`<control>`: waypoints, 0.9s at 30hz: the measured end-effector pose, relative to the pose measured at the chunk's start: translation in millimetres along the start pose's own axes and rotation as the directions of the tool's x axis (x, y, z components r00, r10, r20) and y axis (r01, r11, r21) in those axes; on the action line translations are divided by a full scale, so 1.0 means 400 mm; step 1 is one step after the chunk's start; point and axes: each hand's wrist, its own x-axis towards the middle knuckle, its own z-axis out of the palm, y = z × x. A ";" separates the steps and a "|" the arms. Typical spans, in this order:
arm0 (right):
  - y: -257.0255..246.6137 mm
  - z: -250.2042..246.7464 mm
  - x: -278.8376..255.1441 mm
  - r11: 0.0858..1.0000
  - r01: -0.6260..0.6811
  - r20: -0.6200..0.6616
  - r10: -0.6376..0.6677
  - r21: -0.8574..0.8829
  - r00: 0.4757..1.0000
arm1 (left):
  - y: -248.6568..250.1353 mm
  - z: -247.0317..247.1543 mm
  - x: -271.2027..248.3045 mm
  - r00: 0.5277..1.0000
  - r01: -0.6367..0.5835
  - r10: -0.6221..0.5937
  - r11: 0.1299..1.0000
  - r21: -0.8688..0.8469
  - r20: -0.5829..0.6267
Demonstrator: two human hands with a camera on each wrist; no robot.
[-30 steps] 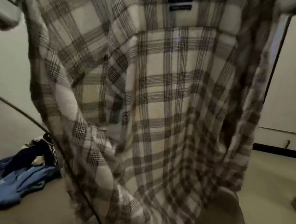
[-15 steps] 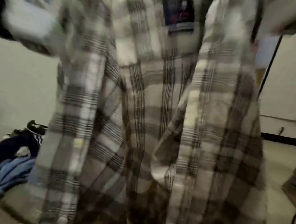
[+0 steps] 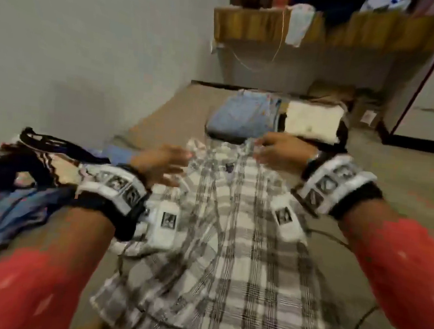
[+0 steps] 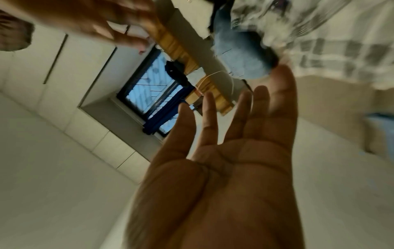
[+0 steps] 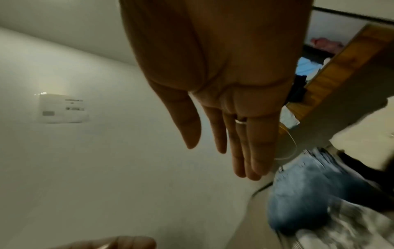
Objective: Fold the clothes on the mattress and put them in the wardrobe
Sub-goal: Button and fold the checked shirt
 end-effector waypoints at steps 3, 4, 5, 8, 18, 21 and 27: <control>0.184 0.154 -0.121 0.993 -0.117 0.101 0.116 0.010 0.988 | -0.183 0.025 -0.030 0.985 0.146 -0.143 0.989 0.031 -0.093; 0.220 0.191 -0.165 0.987 -0.158 0.135 0.158 -0.014 0.978 | -0.230 0.033 -0.034 0.977 0.185 -0.175 0.980 0.074 -0.123; 0.255 0.224 -0.198 0.985 -0.172 0.184 0.167 0.007 0.969 | -0.271 0.042 -0.034 0.970 0.209 -0.192 0.972 0.107 -0.151; 0.314 0.300 -0.285 0.987 -0.162 0.275 0.156 0.000 0.949 | -0.349 0.060 -0.033 0.943 0.247 -0.211 0.962 0.115 -0.259; 0.347 0.370 -0.261 0.691 0.145 0.255 0.059 -0.708 0.965 | -0.424 0.060 -0.075 0.864 0.103 -0.137 0.990 -0.095 -0.485; 0.349 0.354 -0.238 0.718 0.016 0.101 0.076 -0.696 0.992 | -0.446 0.036 -0.114 0.865 0.195 -0.246 0.968 -0.159 -0.438; 0.271 0.339 -0.256 0.910 0.134 0.102 -0.102 -0.392 0.990 | -0.395 0.010 -0.190 0.865 0.187 -0.288 0.945 -0.269 -0.411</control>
